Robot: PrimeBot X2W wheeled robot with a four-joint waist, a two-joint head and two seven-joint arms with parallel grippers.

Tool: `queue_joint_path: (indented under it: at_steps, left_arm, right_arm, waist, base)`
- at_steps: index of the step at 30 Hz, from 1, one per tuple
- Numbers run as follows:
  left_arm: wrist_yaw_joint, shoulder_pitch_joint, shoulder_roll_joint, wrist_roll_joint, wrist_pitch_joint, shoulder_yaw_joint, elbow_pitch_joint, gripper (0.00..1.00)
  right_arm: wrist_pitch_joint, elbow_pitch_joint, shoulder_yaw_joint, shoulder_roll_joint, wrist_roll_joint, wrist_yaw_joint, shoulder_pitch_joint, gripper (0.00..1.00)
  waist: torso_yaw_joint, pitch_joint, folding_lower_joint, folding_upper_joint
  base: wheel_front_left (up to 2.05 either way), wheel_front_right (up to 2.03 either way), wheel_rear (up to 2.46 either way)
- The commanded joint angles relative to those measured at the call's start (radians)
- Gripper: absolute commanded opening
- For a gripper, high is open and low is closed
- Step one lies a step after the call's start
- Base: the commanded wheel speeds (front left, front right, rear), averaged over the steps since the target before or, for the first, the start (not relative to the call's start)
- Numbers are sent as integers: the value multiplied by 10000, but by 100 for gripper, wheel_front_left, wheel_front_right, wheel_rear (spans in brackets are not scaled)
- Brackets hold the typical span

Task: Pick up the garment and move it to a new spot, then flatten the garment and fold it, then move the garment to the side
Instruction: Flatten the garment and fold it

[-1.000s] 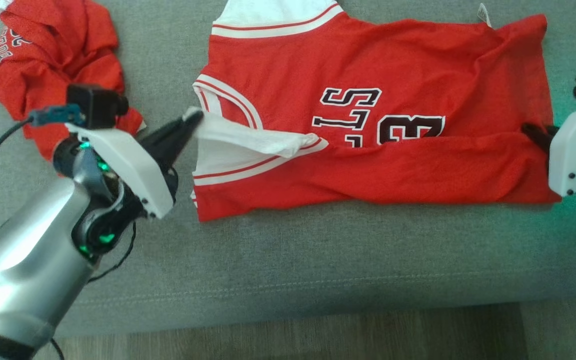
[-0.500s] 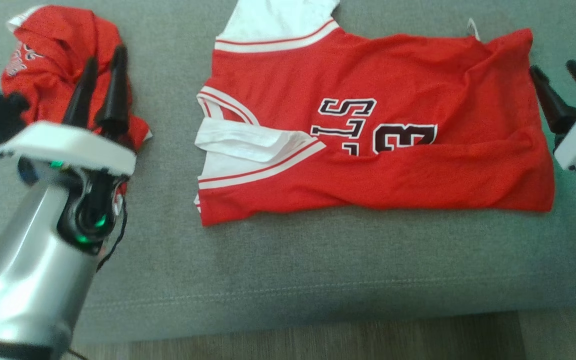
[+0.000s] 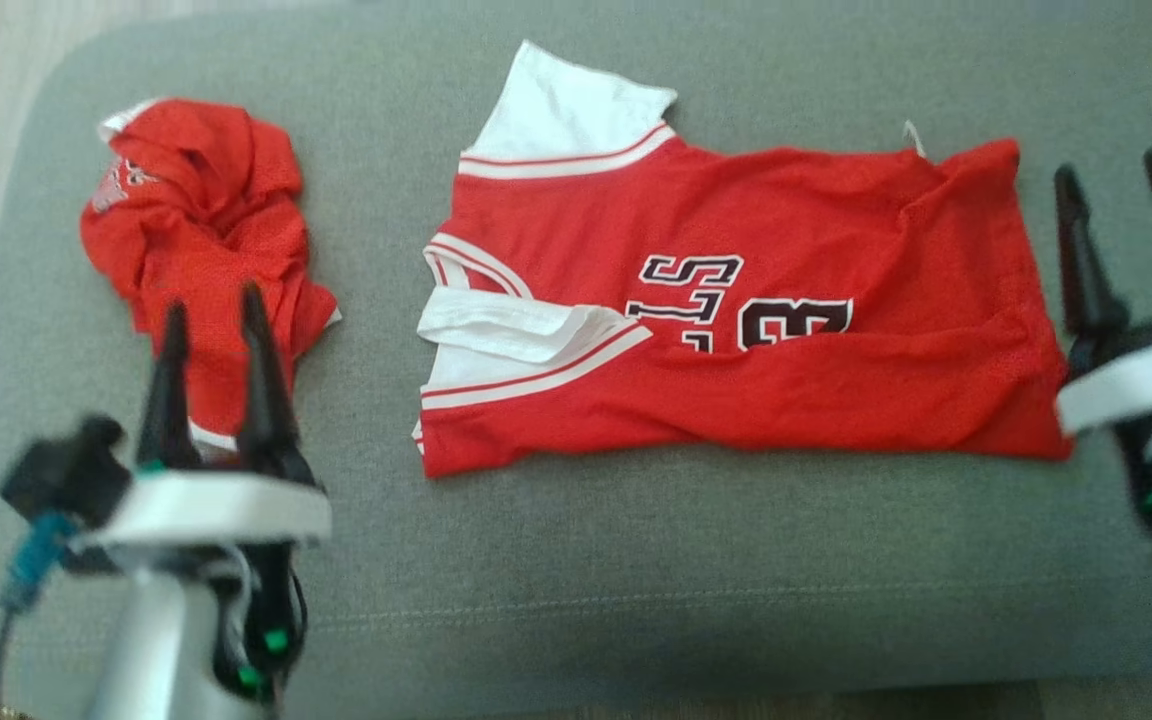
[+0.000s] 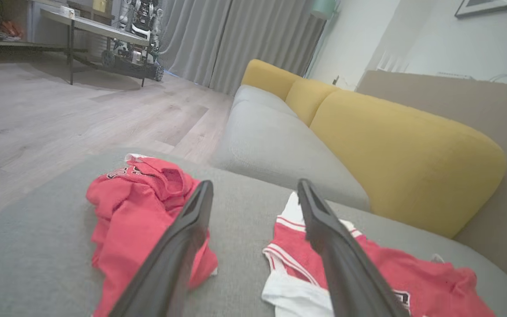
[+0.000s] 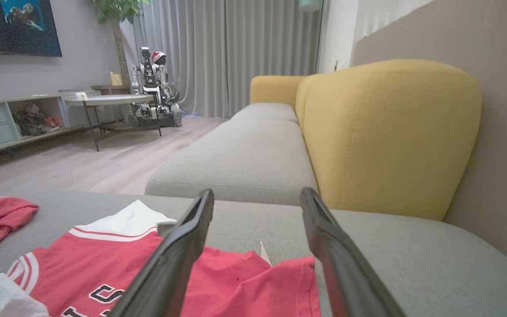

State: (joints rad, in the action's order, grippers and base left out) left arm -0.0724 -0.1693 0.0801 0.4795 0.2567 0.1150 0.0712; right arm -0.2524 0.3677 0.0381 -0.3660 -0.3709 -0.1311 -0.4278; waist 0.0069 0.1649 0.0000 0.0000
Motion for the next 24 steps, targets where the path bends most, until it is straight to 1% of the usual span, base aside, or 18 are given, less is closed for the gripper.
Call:
queue_joint_path:
  at_steps: [1, 4, 6, 8, 11, 18, 19, 21, 24]
  left_arm:
    - [212, 60, -32, -458, 50, -358, -289, 100]
    - [331, 576, -230, -862, 50, -526, -275, 100]
    - [431, 860, -276, -1053, 50, -425, -131, 100]
    - [484, 1016, -289, -1015, 50, -206, 62, 100]
    - [375, 1023, -294, -874, 50, 151, 508, 100]
    - [337, 734, -296, -936, 50, 535, 1239, 100]
    - [371, 692, -296, -899, 51, 662, 1409, 100]
    - [585, 597, -297, -492, 51, 964, 1829, 100]
    - [713, 317, -297, -423, 51, 1207, 2411, 100]
  right_arm:
    - [-88, -1045, -308, 451, 586, 4, 651, 100]
    - [-90, -2191, -702, 1252, 1365, 4, 1597, 100]
    - [-91, -2764, -829, 1623, 1747, 4, 2109, 100]
    - [-91, -3138, -905, 1879, 2019, 4, 2536, 100]
    - [-92, -3247, -901, 2016, 2401, 4, 3012, 100]
    - [-92, -3413, -1070, 2243, 2456, 4, 2925, 100]
    - [-92, -3424, -1086, 2259, 2447, 4, 2896, 100]
    - [-92, -3442, -1092, 2278, 2425, 4, 2845, 100]
    - [-93, -3472, -1121, 2304, 2427, 4, 2799, 100]
  waist:
    - [-54, -224, 0, 0]
    - [-125, -350, 0, 0]
    - [-156, -366, 0, 0]
    - [-183, -352, 0, 0]
    - [-244, -284, 0, 0]
    - [-449, -152, 0, 0]
    - [-487, -119, 0, 0]
    - [-559, -50, 0, 0]
    - [-660, 103, 0, 0]
  base:
    - [0, 0, 0]
    - [0, 0, 0]
    - [0, 0, 0]
    - [0, 0, 0]
    - [0, 0, 0]
    - [0, 0, 0]
    - [0, 0, 0]
    - [0, 0, 0]
    - [0, 0, 0]
